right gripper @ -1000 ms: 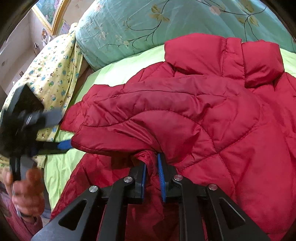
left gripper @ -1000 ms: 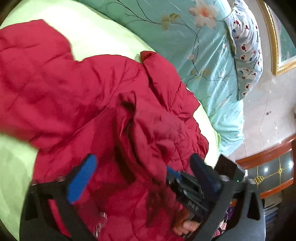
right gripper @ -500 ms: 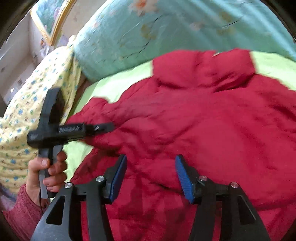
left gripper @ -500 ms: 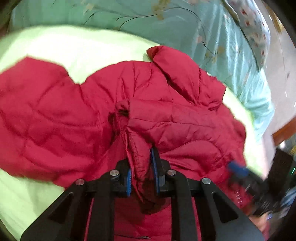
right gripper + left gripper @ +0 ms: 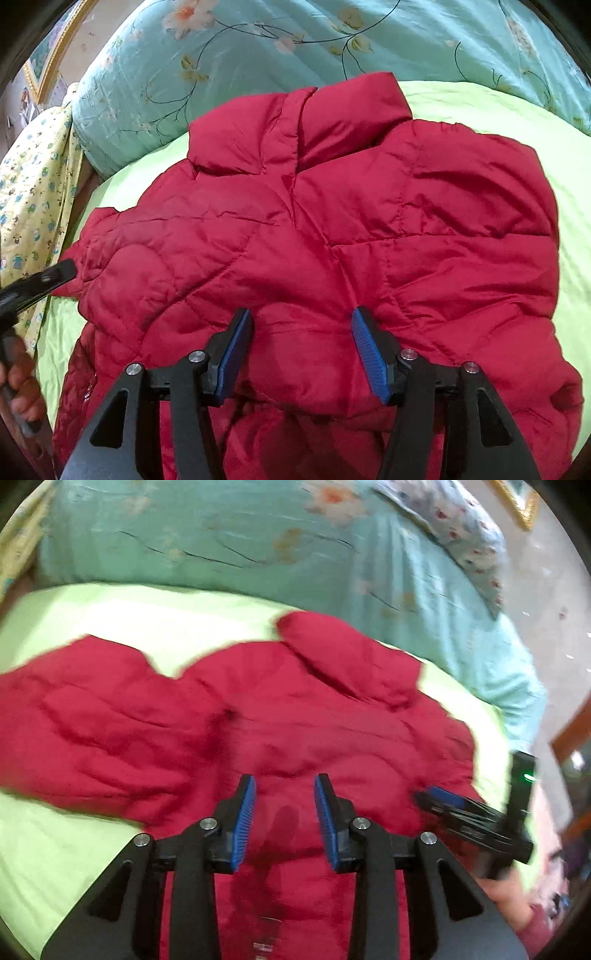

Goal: Fold large clothes
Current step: 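Move the left tool to the other sleeve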

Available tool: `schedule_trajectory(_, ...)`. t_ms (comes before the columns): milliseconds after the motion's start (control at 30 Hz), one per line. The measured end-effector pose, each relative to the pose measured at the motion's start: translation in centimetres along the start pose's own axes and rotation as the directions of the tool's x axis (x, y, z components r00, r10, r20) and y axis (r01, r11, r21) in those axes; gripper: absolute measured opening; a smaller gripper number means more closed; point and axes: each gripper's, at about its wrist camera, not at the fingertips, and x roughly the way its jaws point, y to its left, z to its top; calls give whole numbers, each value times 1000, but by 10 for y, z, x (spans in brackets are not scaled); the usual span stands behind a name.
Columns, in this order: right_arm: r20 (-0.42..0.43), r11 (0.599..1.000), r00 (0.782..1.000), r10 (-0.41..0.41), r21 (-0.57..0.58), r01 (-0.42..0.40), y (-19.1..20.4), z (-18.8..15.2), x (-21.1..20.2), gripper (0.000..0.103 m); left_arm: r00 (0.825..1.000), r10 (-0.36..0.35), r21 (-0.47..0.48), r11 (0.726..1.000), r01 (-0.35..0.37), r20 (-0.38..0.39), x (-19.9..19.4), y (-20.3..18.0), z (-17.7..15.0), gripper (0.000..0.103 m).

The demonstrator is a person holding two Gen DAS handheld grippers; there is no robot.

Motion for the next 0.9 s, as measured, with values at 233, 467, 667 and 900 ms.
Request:
schedule_trajectory(233, 0, 1000, 1000, 0, -6, 0, 3, 1, -6, 62, 992, 64, 27, 998, -61, -107, 64, -3, -11, 30)
schedule_trajectory(467, 84, 999, 996, -37, -18, 38, 0, 9, -33, 63, 995, -13, -39, 999, 10, -96, 66, 15, -11, 30)
schedule_trajectory(667, -8, 997, 998, -68, -20, 68, -11, 5, 0, 65, 995, -43, -59, 998, 38, -94, 63, 20, -13, 30)
schedule_trajectory(900, -2, 999, 999, -52, -13, 52, -11, 3, -4, 68, 995, -54, -91, 995, 47, -82, 37, 32, -15, 30)
